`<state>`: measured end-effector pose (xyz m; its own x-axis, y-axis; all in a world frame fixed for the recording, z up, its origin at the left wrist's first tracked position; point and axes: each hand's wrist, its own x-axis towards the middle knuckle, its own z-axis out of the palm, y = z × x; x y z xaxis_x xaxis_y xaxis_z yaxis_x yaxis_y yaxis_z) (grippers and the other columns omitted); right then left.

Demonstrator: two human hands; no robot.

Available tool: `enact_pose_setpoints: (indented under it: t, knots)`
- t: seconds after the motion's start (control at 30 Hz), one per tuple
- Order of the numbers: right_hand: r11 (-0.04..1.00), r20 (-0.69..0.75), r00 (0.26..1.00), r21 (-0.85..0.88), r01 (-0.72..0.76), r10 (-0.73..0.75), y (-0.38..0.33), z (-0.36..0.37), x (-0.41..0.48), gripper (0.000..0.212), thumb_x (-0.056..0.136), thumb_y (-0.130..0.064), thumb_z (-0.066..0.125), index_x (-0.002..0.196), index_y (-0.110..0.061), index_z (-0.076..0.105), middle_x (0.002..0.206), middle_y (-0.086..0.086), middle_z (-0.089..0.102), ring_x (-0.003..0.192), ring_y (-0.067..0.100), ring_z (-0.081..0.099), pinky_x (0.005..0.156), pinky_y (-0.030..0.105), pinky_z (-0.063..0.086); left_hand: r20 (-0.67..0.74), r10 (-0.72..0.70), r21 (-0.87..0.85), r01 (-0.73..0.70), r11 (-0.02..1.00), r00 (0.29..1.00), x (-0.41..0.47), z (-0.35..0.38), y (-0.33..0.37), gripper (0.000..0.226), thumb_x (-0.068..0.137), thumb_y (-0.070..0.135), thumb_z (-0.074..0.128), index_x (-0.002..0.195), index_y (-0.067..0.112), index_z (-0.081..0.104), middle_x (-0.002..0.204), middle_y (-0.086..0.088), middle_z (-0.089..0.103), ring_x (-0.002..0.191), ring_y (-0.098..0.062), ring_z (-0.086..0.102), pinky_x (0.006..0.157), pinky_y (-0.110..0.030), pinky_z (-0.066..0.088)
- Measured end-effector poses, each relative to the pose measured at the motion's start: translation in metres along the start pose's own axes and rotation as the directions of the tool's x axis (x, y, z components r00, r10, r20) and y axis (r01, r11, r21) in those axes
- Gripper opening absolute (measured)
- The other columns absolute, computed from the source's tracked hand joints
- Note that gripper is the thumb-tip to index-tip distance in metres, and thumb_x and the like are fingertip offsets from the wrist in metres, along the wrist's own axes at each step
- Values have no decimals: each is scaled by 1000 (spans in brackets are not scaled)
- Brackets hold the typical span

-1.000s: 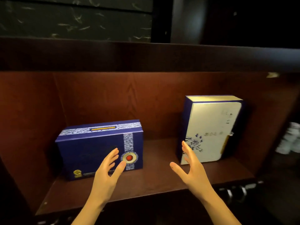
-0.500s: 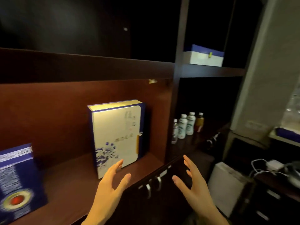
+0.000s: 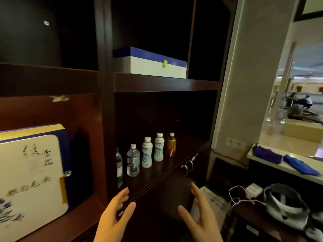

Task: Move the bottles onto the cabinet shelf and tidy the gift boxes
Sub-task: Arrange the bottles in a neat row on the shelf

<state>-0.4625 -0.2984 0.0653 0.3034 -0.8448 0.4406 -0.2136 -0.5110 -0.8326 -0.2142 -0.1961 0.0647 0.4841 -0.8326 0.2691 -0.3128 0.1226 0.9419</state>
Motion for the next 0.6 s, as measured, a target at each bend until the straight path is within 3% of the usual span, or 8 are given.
enact_pose_setpoints:
  t: [0.17, 0.33, 0.43, 0.6]
  knots:
    - [999, 13, 1000, 40, -28, 28, 45, -11, 52, 83, 72, -66, 70, 144, -48, 35, 144, -31, 42, 132, -18, 34, 97, 0, 31, 1, -29, -13, 29, 999, 1000, 53, 50, -7, 56, 80, 48, 65, 134, 41, 51, 129, 17, 62, 118, 5, 56, 98, -25, 45]
    - [997, 40, 998, 54, -59, 56, 87, -2, 112, 82, 72, -67, 68, 144, -49, 33, 144, -36, 41, 132, -17, 35, 105, 12, 33, -7, -18, -25, 18, 1000, 1000, 117, 89, -28, 57, 80, 49, 65, 135, 38, 52, 128, 17, 63, 118, 5, 56, 99, -24, 45]
    - [996, 37, 996, 39, -81, 79, 108, 5, 149, 79, 74, -61, 69, 144, -44, 34, 141, -32, 44, 129, -19, 37, 100, 4, 33, 9, -38, -52, 38, 998, 999, 159, 108, -47, 61, 81, 52, 64, 138, 37, 50, 129, 18, 61, 119, 7, 55, 97, -21, 44]
    - [994, 44, 993, -25, -110, 111, 135, 11, 209, 77, 80, -52, 69, 147, -38, 34, 145, -27, 42, 131, -16, 36, 103, 12, 33, 34, -85, -74, 87, 993, 996, 219, 138, -69, 69, 77, 53, 65, 140, 30, 50, 131, 15, 60, 120, 2, 55, 103, -28, 44]
